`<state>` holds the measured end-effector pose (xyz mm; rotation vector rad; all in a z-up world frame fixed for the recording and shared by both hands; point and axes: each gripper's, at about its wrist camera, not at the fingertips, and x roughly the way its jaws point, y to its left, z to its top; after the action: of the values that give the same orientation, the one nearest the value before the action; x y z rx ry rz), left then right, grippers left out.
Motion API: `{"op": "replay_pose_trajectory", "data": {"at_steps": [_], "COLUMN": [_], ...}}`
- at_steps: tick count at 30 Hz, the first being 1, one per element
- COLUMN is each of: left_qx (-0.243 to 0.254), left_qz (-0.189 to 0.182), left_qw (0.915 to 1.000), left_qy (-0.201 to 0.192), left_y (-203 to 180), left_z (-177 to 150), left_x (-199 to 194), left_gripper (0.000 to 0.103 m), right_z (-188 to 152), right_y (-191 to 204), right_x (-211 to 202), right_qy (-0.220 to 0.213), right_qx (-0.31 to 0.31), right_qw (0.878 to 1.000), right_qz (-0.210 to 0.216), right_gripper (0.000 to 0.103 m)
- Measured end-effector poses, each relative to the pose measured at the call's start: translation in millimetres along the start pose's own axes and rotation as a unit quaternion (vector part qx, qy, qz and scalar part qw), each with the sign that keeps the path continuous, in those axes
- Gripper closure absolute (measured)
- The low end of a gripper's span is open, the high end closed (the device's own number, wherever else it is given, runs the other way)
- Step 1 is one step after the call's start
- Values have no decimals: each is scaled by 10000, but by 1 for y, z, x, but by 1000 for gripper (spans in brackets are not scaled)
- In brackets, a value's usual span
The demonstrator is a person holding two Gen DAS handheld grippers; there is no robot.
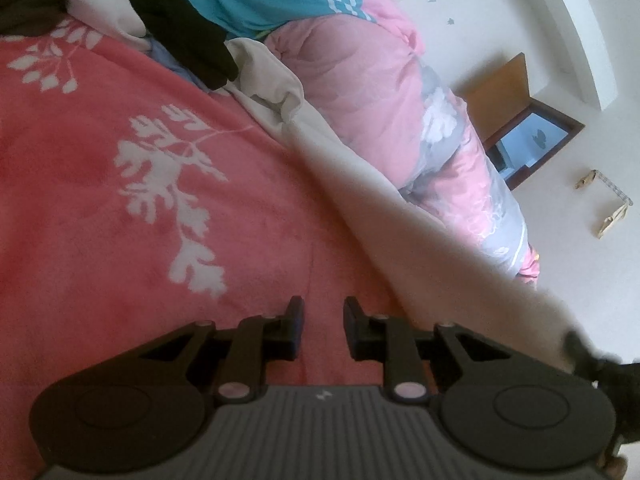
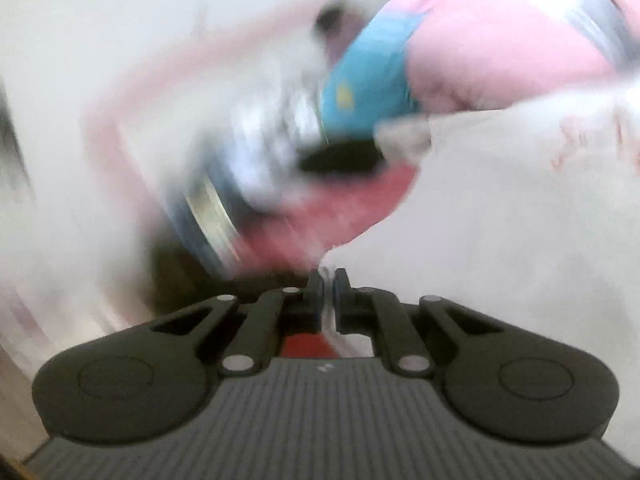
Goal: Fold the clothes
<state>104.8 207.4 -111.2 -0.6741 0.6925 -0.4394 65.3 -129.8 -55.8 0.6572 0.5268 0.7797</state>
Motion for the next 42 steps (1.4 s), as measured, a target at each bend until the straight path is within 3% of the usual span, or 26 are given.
{"op": "replay_pose_trajectory", "data": {"at_steps": [2,10,17,20,27,29,34,42], "left_qx": [25,32,-2,-13,182,232,429,860], "left_qz": [25,152,229,243,387,409,486,541], "left_qw": [10000,9998,9994,9993,9982,9980,9965,9929], "left_qy": [-5,-158,-265,-297,-412,-422,-529,-611], "left_y": [-1,-1,0,0,-8,-10,-18,-43], "left_z": [0,0,5,6,8,8,7,4], "left_x": [1,-1,-2,-2,1,2,1,6], "left_gripper": [80,81,80,80,78,77,69,50], "right_z": [4,-15,-29,-42,-74,-79,-79,-68], "right_y": [-15,7,6,5,26,34,44,34], "right_x": [-12,12,24,31,56,56,47,-6], "right_qy": [-253,418,822,1088,1955,2044,1971,1366], "right_qx": [547,-139,-202,-320,-1422,-1643,-1696,-1128], "right_qw": [9980,9987,9959,9934,9688,9637,9648,9818], "right_qz": [196,267,335,159,-543,-511,-394,-688], "right_gripper": [99,99,99,99,94,91,84,79]}}
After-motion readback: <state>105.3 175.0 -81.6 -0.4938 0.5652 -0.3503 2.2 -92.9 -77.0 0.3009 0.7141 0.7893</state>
